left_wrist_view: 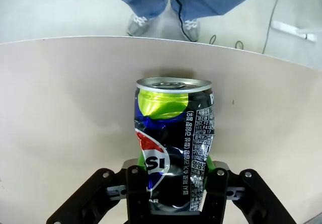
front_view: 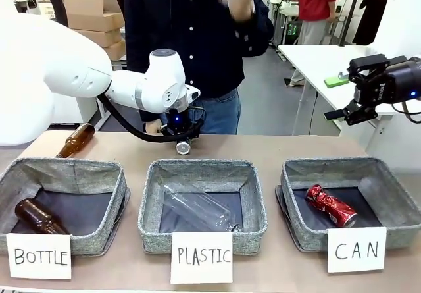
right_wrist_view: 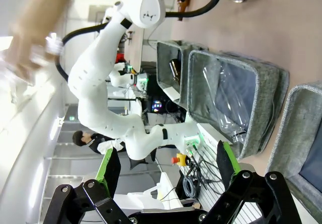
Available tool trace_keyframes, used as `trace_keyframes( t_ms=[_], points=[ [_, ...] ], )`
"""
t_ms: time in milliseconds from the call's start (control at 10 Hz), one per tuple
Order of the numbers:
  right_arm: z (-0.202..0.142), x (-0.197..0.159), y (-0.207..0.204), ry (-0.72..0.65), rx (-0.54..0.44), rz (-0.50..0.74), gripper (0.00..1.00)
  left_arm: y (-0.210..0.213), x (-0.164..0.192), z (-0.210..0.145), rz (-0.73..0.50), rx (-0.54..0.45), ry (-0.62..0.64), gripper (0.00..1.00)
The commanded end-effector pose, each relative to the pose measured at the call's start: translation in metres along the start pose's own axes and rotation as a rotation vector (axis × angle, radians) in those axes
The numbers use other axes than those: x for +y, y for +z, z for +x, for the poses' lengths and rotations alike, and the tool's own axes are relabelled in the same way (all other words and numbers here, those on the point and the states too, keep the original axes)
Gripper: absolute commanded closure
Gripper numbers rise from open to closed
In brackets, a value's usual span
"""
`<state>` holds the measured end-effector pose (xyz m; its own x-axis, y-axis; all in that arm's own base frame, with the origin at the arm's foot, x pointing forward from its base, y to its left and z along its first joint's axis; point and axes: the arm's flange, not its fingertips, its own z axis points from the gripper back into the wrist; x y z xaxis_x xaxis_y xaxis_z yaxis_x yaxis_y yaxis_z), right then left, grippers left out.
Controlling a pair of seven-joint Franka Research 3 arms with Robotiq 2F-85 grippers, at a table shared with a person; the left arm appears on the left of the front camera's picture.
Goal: Sort the can waste into the basket.
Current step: Pick up the can waste from the table and place it in the right Fabric basket.
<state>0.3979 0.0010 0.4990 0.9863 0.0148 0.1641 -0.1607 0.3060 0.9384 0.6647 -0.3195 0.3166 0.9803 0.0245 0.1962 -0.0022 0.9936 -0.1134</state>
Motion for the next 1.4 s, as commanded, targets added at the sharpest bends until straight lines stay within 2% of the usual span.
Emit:
trace_keyframes(
  t_ms=[0, 300, 500, 600, 800, 900, 1100, 1200, 1300],
  points=[
    [0.001, 0.003, 0.001, -0.020, 0.003, -0.015, 0.00, 0.001, 0.007, 0.001, 0.049, -0.028, 0.026, 1.00],
    [0.001, 0.003, 0.001, -0.020, 0.003, -0.015, 0.00, 0.014, 0.030, 0.001, 0.002, -0.051, 0.043, 1.00],
    [0.001, 0.003, 0.001, -0.020, 0.003, -0.015, 0.00, 0.058, 0.064, -0.015, -0.092, -0.088, 0.007, 1.00],
    [0.001, 0.003, 0.001, -0.020, 0.003, -0.015, 0.00, 0.102, 0.083, -0.040, -0.141, -0.122, -0.037, 1.00],
    [0.001, 0.003, 0.001, -0.020, 0.003, -0.015, 0.00, 0.191, 0.126, -0.119, -0.357, -0.246, -0.240, 1.00],
    [0.001, 0.003, 0.001, -0.020, 0.003, -0.015, 0.00, 0.212, 0.141, -0.156, -0.434, -0.263, -0.343, 1.00],
    [0.001, 0.003, 0.001, -0.020, 0.003, -0.015, 0.00, 0.227, 0.160, -0.227, -0.606, -0.203, -0.600, 1.00],
    [0.001, 0.003, 0.001, -0.020, 0.003, -0.015, 0.00, 0.231, 0.170, -0.267, -0.654, -0.165, -0.778, 1.00],
    [0.001, 0.003, 0.001, -0.020, 0.003, -0.015, 0.00, 0.231, 0.177, -0.291, -0.605, -0.253, -0.756, 1.00]
  ],
)
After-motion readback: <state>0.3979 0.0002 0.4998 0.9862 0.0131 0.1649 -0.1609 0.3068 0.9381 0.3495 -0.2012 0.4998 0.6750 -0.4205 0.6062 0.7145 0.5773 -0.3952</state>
